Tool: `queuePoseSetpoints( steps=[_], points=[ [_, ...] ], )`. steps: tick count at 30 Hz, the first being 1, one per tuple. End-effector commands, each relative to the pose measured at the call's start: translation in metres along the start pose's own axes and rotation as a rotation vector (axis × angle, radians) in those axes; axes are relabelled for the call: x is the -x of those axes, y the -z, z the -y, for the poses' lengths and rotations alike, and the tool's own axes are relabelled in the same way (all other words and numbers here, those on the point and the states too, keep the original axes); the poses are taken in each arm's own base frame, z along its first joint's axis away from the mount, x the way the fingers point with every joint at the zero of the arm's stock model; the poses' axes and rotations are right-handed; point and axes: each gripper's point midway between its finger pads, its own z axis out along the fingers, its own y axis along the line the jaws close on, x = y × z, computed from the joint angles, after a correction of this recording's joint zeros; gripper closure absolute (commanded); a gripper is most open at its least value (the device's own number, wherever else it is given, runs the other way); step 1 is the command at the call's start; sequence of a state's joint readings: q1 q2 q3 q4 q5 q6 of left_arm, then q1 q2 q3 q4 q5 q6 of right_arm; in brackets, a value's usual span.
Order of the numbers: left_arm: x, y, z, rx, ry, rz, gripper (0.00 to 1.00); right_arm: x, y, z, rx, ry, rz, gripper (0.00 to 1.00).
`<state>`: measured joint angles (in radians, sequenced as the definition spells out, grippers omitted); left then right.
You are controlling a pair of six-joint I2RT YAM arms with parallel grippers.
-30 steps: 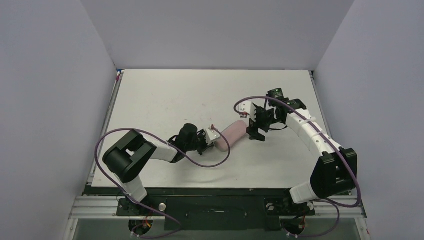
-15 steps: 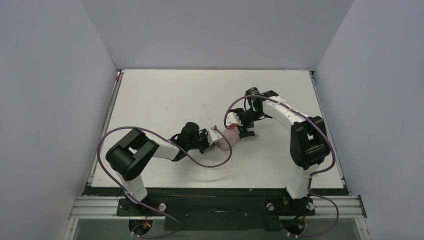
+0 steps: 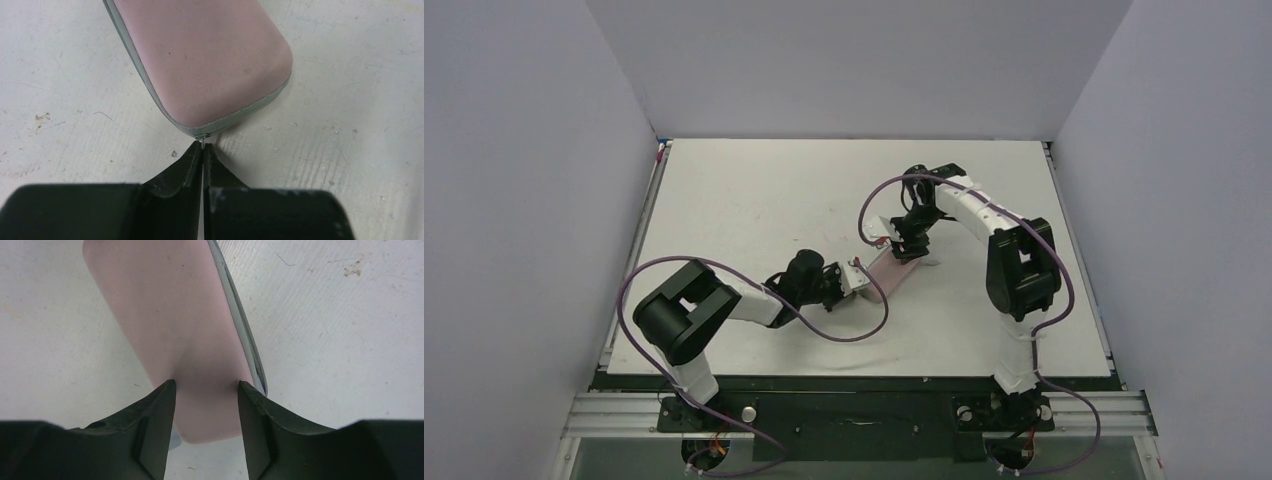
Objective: Open the umbrella
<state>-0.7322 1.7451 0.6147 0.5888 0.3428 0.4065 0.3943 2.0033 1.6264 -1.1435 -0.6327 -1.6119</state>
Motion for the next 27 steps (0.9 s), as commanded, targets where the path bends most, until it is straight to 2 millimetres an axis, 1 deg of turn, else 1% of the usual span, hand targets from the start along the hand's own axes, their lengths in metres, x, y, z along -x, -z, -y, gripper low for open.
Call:
queuePoseSetpoints(
  steps=[1,5,7,9,10,15,16,17,18,23,25,27],
  points=[
    [0.016,0.005,0.006,0.001,-0.03,0.052,1.0,0.002,0.002,-0.02,0.087,-0.084,-0.042,0.57],
    [0.018,0.004,0.01,0.0,-0.022,0.055,1.0,0.002,-0.003,-0.032,0.15,-0.169,-0.082,0.6],
    [0.02,0.004,0.014,0.0,-0.02,0.059,1.0,0.002,-0.004,-0.035,0.157,-0.221,-0.086,0.61],
    [0.024,0.004,0.017,0.001,-0.024,0.069,1.0,0.002,-0.006,-0.036,0.155,-0.282,-0.091,0.65],
    [0.024,0.004,0.022,-0.007,-0.025,0.07,1.0,0.001,-0.008,-0.036,0.157,-0.304,-0.094,0.67],
    [0.027,0.008,0.036,-0.019,-0.019,0.081,1.0,-0.004,-0.017,-0.035,0.105,-0.443,-0.113,0.71],
    [0.023,0.01,0.039,-0.021,-0.014,0.072,1.0,-0.005,-0.018,-0.035,0.096,-0.453,-0.12,0.73],
    [0.025,0.012,0.041,-0.024,-0.014,0.078,1.0,-0.006,-0.02,-0.034,0.082,-0.474,-0.122,0.73],
    [0.021,0.014,0.044,-0.025,-0.011,0.071,1.0,-0.007,-0.02,-0.034,0.076,-0.485,-0.132,0.75],
    [0.025,0.022,0.06,-0.046,0.004,0.075,1.0,-0.011,-0.026,-0.036,0.047,-0.579,-0.156,0.82],
    [0.025,0.022,0.063,-0.044,0.022,0.069,1.0,-0.01,-0.027,-0.039,0.046,-0.602,-0.154,0.83],
    [0.021,0.019,0.063,-0.033,0.04,0.048,1.0,-0.009,-0.026,-0.041,0.042,-0.629,-0.151,0.85]
  ],
)
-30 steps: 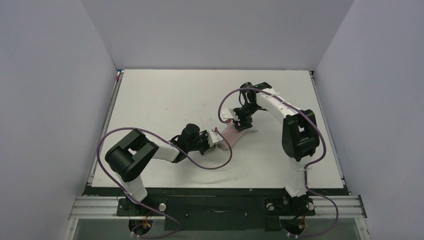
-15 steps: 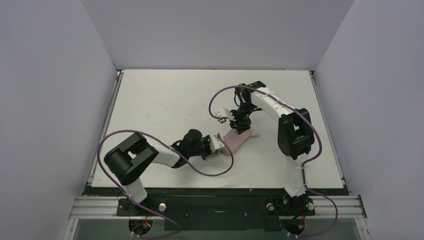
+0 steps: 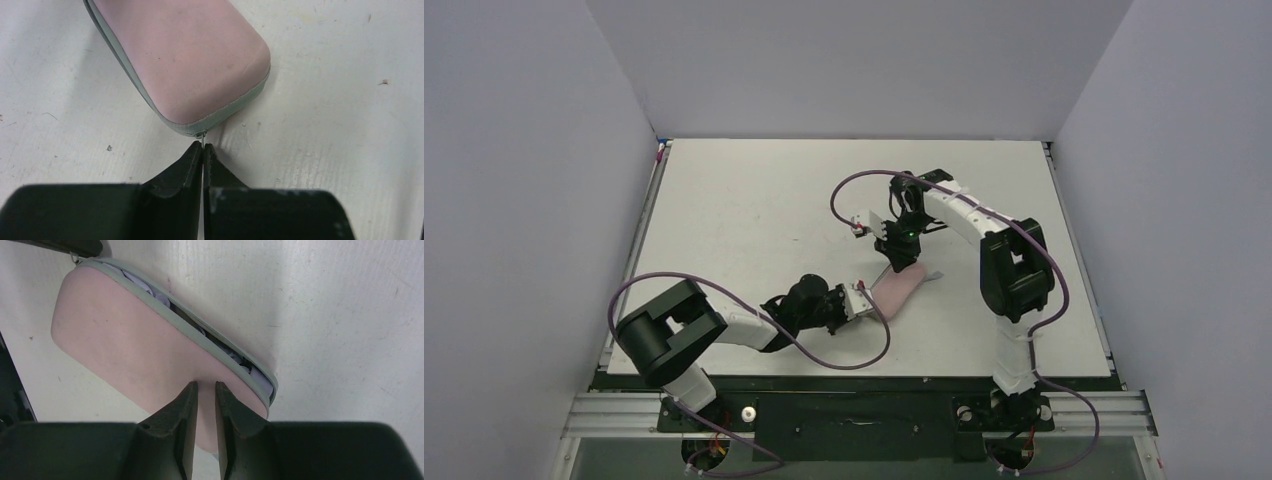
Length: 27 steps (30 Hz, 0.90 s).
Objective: Open the umbrella
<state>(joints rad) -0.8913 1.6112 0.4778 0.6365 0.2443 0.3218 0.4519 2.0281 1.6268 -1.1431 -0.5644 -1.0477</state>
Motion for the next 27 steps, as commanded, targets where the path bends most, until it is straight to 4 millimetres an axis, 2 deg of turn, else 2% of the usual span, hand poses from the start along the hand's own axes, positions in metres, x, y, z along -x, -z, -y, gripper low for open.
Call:
queuePoseSetpoints(
  steps=[1,3,5,6,7,8,9,10,11,12,13,17,22,27],
  points=[
    [0.007,0.0,0.004,0.014,0.049,0.007,1.0,-0.023,-0.013,-0.005,-0.01,-0.129,-0.075,0.85],
    [0.001,-0.003,-0.002,0.049,0.072,-0.014,1.0,-0.025,-0.011,-0.009,-0.008,-0.164,-0.077,0.85],
    [-0.008,-0.003,-0.022,0.097,0.13,-0.033,1.0,-0.03,-0.007,-0.019,0.024,-0.187,-0.053,0.74],
    [-0.009,-0.004,-0.028,0.107,0.164,-0.035,1.0,-0.024,-0.001,-0.024,0.037,-0.18,-0.002,0.62],
    [-0.015,-0.003,-0.038,0.116,0.193,-0.044,1.0,-0.032,0.003,-0.028,0.055,-0.175,0.02,0.56],
    [-0.012,-0.003,-0.042,0.109,0.208,-0.032,1.0,-0.027,0.011,-0.032,0.058,-0.155,0.076,0.44],
    [-0.014,-0.002,-0.05,0.121,0.222,-0.031,1.0,-0.031,0.021,-0.035,0.048,-0.123,0.105,0.39],
    [-0.011,-0.003,-0.051,0.095,0.226,-0.014,1.0,-0.03,0.024,-0.038,0.052,-0.099,0.14,0.32],
    [-0.012,-0.002,-0.057,0.094,0.233,-0.008,1.0,-0.031,0.033,-0.04,0.029,-0.039,0.166,0.29],
    [-0.006,-0.004,-0.056,0.059,0.227,0.013,1.0,-0.026,0.036,-0.042,0.023,-0.002,0.201,0.23],
    [-0.009,-0.004,-0.059,0.05,0.224,0.007,1.0,-0.024,0.042,-0.043,-0.009,0.069,0.219,0.22],
    [-0.002,-0.012,-0.067,0.014,0.191,0.035,1.0,-0.004,0.046,-0.033,-0.148,0.206,0.269,0.16],
    [-0.002,-0.016,-0.078,0.02,0.191,0.037,1.0,0.009,0.027,-0.024,-0.242,0.257,0.243,0.15],
    [-0.004,-0.015,-0.079,0.018,0.183,0.035,1.0,0.002,0.012,-0.01,-0.287,0.19,0.157,0.15]
  ],
)
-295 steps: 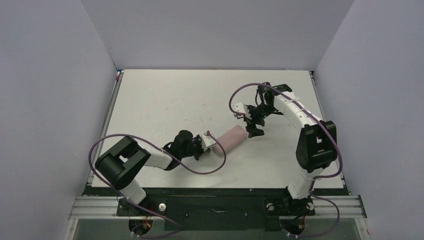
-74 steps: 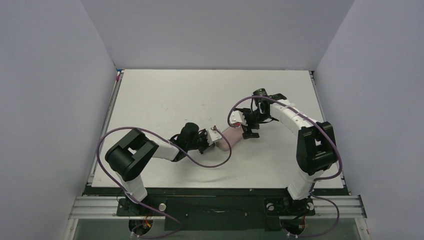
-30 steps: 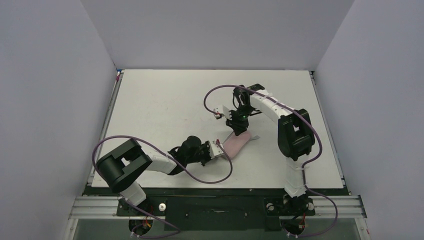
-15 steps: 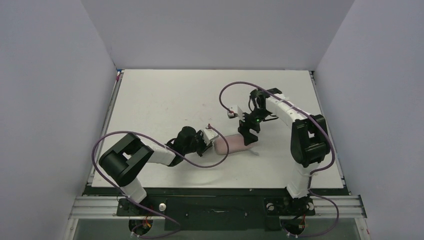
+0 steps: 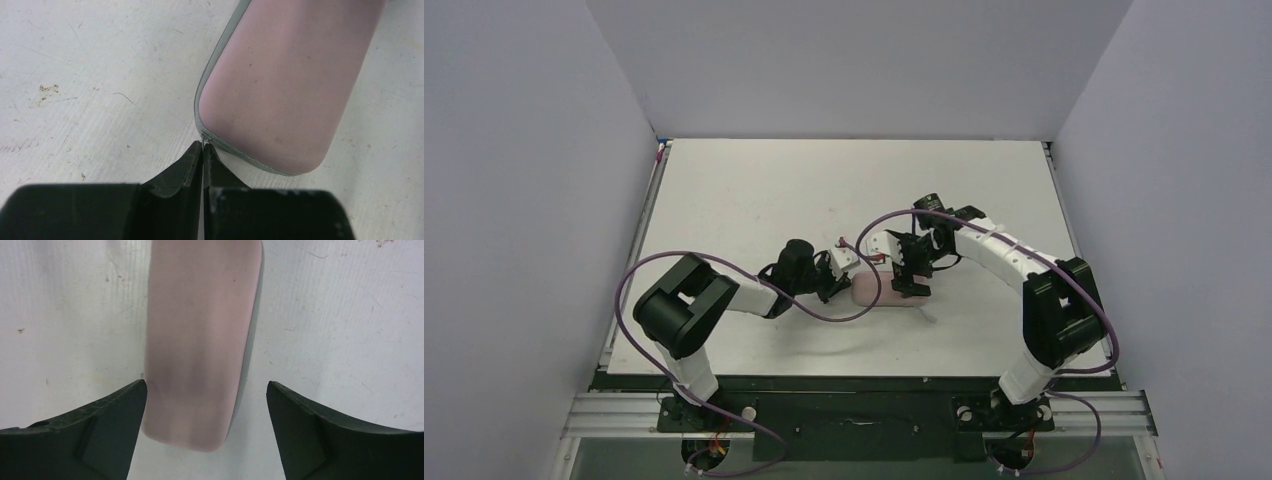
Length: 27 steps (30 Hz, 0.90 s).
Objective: Open the umbrella
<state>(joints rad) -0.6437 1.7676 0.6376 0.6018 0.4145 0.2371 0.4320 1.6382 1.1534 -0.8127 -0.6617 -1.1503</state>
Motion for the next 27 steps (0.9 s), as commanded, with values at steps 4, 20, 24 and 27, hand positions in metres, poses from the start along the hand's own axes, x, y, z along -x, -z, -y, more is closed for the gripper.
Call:
queuePoseSetpoints(
  steps=[4,20,24,27],
  points=[
    [0.014,0.0,0.0,-0.027,-0.016,0.046,1.0,-0.009,-0.007,0.032,-0.05,-0.106,-0.106,0.24],
    [0.016,0.007,-0.006,0.026,0.024,0.065,1.0,-0.028,-0.035,0.003,0.093,-0.64,-0.14,0.55],
    [0.019,0.01,-0.004,0.023,0.017,0.074,1.0,-0.032,-0.035,0.008,0.084,-0.676,-0.129,0.83],
    [0.021,0.016,0.0,0.016,0.001,0.079,1.0,-0.038,-0.034,0.008,0.088,-0.69,-0.125,0.96]
  ],
)
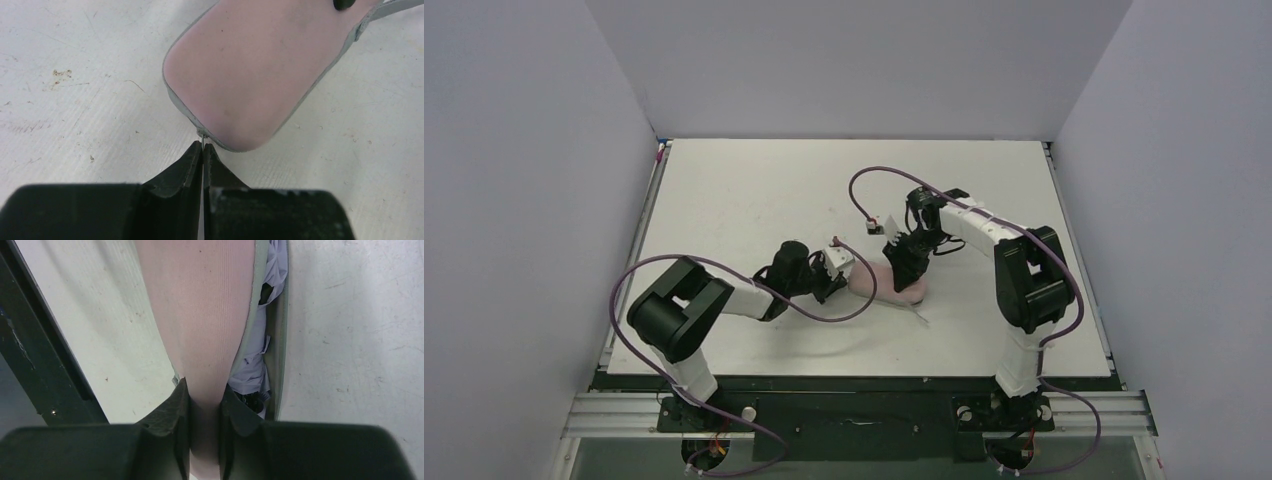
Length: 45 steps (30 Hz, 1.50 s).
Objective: Open the umbrella
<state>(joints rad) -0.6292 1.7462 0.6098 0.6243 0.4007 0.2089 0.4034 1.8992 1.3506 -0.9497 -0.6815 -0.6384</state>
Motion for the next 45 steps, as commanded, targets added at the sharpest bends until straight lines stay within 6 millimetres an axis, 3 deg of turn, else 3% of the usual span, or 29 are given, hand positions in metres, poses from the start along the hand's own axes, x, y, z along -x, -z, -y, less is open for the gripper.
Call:
queuePoseSetpoints(
  steps=[1,10,20,33,38,40,43,45],
  points=[
    [0.021,0.013,0.007,-0.018,-0.034,0.066,1.0,-0.013,-0.01,0.026,-0.052,-0.056,-0.029,0.97],
    [0.01,0.024,0.039,-0.062,-0.103,0.038,1.0,-0.012,-0.013,0.03,-0.035,-0.133,-0.015,1.0],
    [0.017,0.001,0.038,0.002,-0.023,0.044,1.0,0.012,-0.024,0.017,-0.012,-0.231,0.072,1.0],
    [0.031,-0.025,0.093,-0.122,-0.099,0.09,1.0,0.04,-0.031,0.025,-0.04,-0.331,0.176,1.0],
    [0.037,-0.027,0.089,-0.097,-0.077,0.093,1.0,0.042,-0.023,0.023,-0.053,-0.313,0.19,1.0],
    [0.039,-0.018,0.082,-0.086,-0.059,0.095,0.89,0.044,-0.018,0.023,-0.06,-0.275,0.191,0.98],
    [0.045,0.003,0.073,-0.074,-0.019,0.094,0.49,0.042,-0.012,0.019,-0.06,-0.244,0.17,0.92],
    [0.05,0.018,0.066,-0.057,0.012,0.099,0.38,0.042,-0.007,0.018,-0.06,-0.217,0.154,0.87]
  ],
)
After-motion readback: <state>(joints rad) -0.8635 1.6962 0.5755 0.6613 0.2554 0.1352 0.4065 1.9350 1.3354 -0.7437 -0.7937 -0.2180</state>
